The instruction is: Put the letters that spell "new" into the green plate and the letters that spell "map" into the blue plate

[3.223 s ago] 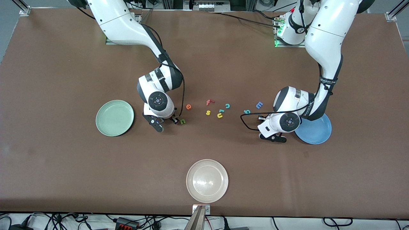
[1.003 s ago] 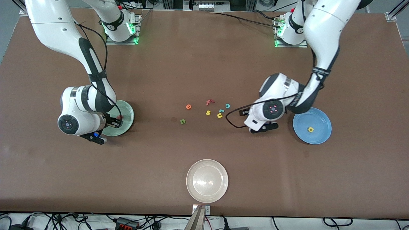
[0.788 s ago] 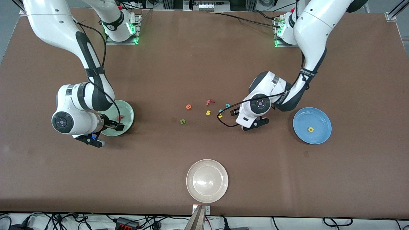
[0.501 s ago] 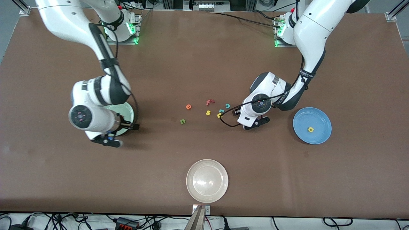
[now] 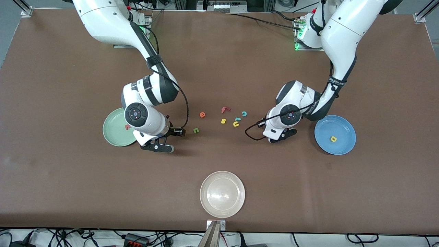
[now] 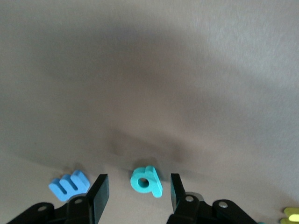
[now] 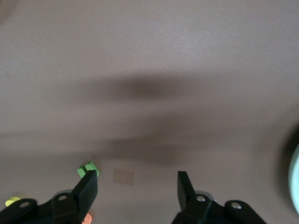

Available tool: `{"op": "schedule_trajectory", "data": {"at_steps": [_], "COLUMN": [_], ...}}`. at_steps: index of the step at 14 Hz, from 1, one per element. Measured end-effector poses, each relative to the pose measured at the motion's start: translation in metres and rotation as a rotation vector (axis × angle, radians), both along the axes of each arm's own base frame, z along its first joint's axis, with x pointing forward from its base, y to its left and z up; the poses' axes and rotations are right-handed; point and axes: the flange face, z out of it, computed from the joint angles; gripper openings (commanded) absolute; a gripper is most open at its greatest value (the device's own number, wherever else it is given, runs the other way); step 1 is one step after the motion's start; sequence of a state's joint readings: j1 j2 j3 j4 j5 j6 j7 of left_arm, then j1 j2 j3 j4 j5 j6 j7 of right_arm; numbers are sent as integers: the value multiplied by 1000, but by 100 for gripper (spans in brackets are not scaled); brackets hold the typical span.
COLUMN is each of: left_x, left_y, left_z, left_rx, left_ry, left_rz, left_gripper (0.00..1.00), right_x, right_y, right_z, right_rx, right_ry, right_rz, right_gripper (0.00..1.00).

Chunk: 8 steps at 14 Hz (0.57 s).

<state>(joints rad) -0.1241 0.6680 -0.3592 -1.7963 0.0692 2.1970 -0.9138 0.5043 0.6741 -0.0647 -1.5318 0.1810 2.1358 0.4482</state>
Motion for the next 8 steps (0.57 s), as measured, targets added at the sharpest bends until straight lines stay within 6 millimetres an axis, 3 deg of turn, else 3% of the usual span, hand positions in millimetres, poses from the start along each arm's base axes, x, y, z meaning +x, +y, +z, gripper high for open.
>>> {"op": "schedule_trajectory", "data": {"at_steps": [1,4,8], "left_x": [0,-4,-9], "left_y": [0,-3,-8], "left_z": [0,-4,-10], "left_rx": [-1,-2,-3], "left_ry": [-2,4,7], "left_rz": [1,-6,-14], "left_gripper": [47,42,21], "right_x": [-2,-13,-31], "right_y": [5,27,66], "right_z": [-5,-20,-43], "right_rx": [2,18,20], "right_ry": [2,-9,-58], "right_rz": [47,246,418], "right_gripper": [58,57,58]}}
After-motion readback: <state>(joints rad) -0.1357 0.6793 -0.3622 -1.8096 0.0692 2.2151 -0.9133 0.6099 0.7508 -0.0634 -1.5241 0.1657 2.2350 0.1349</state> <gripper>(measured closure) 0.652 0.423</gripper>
